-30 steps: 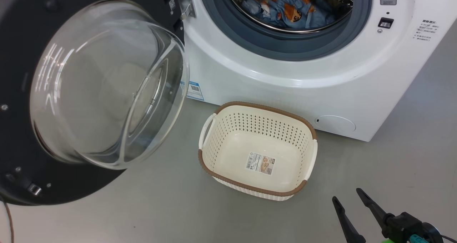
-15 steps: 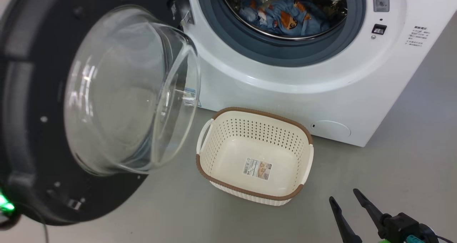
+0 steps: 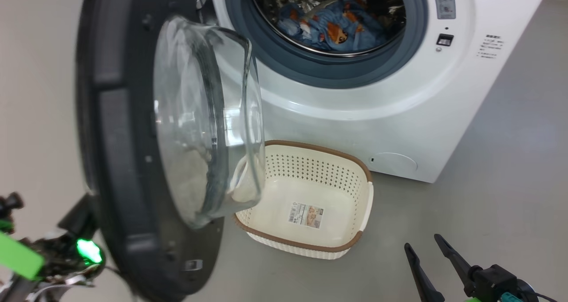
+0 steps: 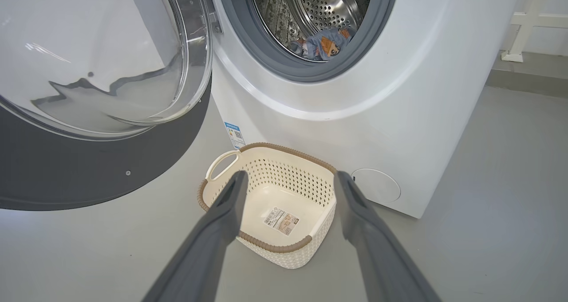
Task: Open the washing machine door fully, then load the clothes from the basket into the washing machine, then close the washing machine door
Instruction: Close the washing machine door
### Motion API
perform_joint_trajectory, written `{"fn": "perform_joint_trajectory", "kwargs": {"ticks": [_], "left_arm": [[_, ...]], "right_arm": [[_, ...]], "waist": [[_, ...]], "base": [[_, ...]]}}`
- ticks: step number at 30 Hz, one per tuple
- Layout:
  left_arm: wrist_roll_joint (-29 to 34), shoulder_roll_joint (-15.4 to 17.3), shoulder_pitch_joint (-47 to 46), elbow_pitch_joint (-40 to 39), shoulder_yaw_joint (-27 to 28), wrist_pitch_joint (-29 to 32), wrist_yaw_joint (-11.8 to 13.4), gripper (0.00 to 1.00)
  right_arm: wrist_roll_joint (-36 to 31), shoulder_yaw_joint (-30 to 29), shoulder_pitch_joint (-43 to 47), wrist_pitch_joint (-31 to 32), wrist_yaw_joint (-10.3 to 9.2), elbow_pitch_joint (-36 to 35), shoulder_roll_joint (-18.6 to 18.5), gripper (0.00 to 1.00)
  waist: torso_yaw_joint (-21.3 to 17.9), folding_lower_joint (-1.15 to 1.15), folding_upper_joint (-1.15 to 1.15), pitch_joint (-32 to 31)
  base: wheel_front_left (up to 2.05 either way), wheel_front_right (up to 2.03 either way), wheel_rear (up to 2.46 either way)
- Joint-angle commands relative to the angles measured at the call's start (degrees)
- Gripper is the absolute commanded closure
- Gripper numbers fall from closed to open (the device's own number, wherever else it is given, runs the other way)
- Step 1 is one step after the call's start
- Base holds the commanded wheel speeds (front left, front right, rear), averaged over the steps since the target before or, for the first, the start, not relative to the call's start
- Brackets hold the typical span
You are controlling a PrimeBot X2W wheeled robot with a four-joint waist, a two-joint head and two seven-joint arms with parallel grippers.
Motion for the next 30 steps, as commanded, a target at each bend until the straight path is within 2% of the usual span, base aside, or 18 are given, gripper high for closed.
{"fn": "perform_joint_trajectory", "kwargs": {"ticks": [1, 4, 8, 15, 23, 30], "left_arm": [[0.91, 0.62, -1.0, -3.43, -0.56, -0.32, -0.23, 1.0], [1.67, 0.2, -1.31, -4.81, -4.97, -3.22, -0.23, 1.0], [2.54, 0.09, -2.76, -4.57, -10.87, -10.08, -0.23, 1.0], [3.2, 0.07, -8.06, 0.61, -19.53, -19.75, -0.23, 1.0], [3.47, 0.07, -14.79, 7.99, -23.34, -26.22, -0.23, 1.0], [3.39, 0.07, -22.02, 14.28, -24.54, -32.9, -0.23, 1.0]], "right_arm": [[0.44, 1.06, -1.1, -0.27, 0.09, -1.47, 0.08, 0.0], [0.41, 1.08, -1.41, -0.27, 0.09, -1.51, 0.37, 0.0], [0.41, 1.22, -1.81, -0.27, 0.09, -1.47, 0.81, 0.0], [0.53, 1.9, -2.16, -0.27, 0.09, -1.07, 1.03, 0.0], [0.57, 2.5, -3.42, -0.27, 0.09, -1.08, 1.04, 0.0], [0.67, 3.02, -3.84, -0.27, 0.09, -0.9, 1.28, 0.0]], "waist": [[-0.88, 0.0, 0.0, 0.1], [-2.29, 0.0, 0.0, 0.2], [-4.78, 0.0, 0.0, 0.34], [-8.96, 0.0, 0.0, 0.48], [-13.45, 0.0, 0.0, 1.05], [-16.7, 0.0, 0.0, 1.59]], "base": [[0.0, 0.0, 0.0], [0.0, 0.0, 0.0], [0.0, 0.0, 0.0], [0.0, 0.0, 0.0], [0.0, 0.0, 0.0], [0.0, 0.0, 0.0]]}}
